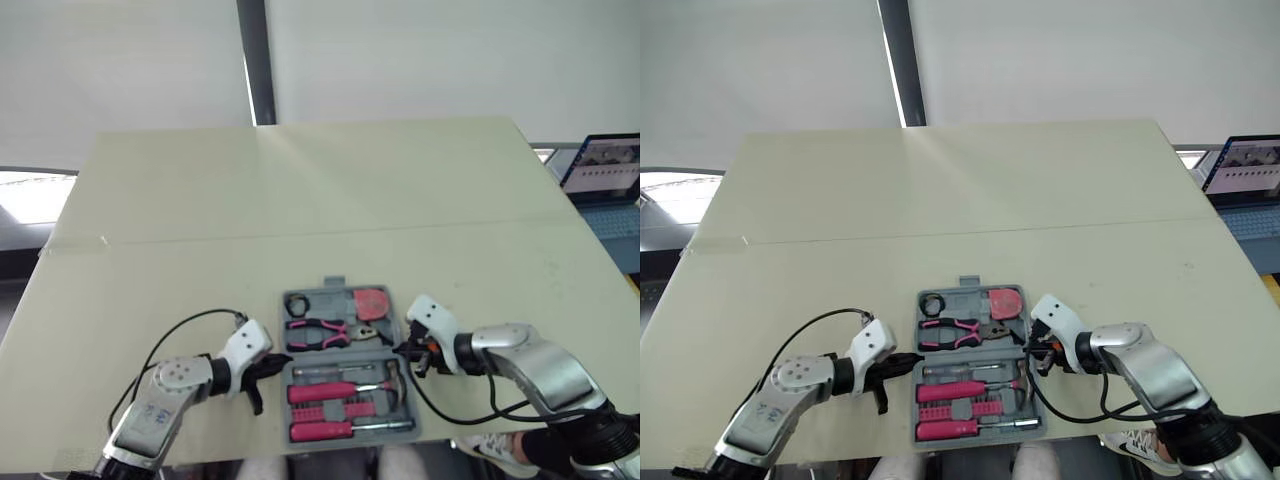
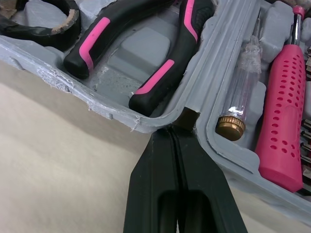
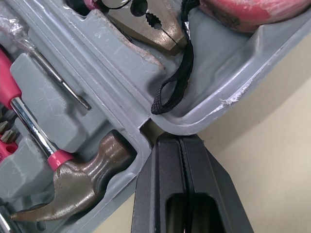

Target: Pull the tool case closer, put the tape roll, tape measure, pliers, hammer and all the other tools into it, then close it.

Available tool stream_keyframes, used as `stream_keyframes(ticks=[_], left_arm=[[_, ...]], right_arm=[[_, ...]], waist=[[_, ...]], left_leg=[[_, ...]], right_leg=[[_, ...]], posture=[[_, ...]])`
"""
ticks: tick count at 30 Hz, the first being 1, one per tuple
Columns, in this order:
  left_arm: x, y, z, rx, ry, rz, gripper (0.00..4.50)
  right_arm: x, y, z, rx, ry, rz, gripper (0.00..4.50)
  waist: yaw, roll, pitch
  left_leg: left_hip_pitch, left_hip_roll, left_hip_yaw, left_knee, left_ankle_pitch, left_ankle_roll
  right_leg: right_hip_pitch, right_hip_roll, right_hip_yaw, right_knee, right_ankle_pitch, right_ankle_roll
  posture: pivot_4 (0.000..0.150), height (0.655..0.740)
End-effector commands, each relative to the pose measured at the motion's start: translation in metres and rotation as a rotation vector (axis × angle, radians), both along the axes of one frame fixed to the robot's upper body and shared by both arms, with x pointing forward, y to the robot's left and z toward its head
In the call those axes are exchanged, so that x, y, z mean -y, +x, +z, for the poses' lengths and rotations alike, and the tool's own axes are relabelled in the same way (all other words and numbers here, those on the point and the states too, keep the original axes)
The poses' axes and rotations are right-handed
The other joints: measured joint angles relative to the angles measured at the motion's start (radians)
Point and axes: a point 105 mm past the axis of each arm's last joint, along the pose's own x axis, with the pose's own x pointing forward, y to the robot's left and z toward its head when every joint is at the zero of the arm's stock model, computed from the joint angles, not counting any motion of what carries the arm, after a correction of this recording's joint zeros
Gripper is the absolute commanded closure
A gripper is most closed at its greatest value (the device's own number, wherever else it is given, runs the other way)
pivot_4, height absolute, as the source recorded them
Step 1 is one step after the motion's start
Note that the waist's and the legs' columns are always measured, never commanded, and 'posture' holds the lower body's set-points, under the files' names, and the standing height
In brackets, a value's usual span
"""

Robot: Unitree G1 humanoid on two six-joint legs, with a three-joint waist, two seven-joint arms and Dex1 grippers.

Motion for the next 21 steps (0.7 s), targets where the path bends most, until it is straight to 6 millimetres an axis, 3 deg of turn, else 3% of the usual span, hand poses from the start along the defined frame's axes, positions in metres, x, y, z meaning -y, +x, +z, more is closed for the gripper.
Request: stream_keyframes(ticks=[1, 16, 21], left_arm=[[0.022, -0.018, -0.005, -0.056, -0.053, -0.079, 4.45], [0.019, -0.02, -0.007, -0.061, -0.04, -0.075, 4.45], [0.003, -0.01, -0.005, -0.042, -0.029, -0.007, 4.45]], right_arm=[[-0.025, -0.015, 0.004, -0.018, 0.075, 0.096, 4.5], [-0.025, -0.02, 0.001, -0.034, 0.075, 0.088, 4.5], [-0.007, -0.013, -0.002, -0.016, 0.038, 0.022, 4.5]], waist=[[0.001, 0.0, 0.0], [0.0, 0.0, 0.0], [0.0, 0.0, 0.0]], left_leg=[[0.0, 0.0, 0.0, 0.0, 0.0, 0.0], [0.0, 0.0, 0.0, 0.0, 0.0, 0.0], [0.0, 0.0, 0.0, 0.0, 0.0, 0.0]], right_leg=[[0.0, 0.0, 0.0, 0.0, 0.0, 0.0], [0.0, 0.0, 0.0, 0.0, 0.0, 0.0], [0.0, 0.0, 0.0, 0.0, 0.0, 0.0]], posture=[[0.15, 0.7373], [0.15, 0.7373], [0.15, 0.7373]])
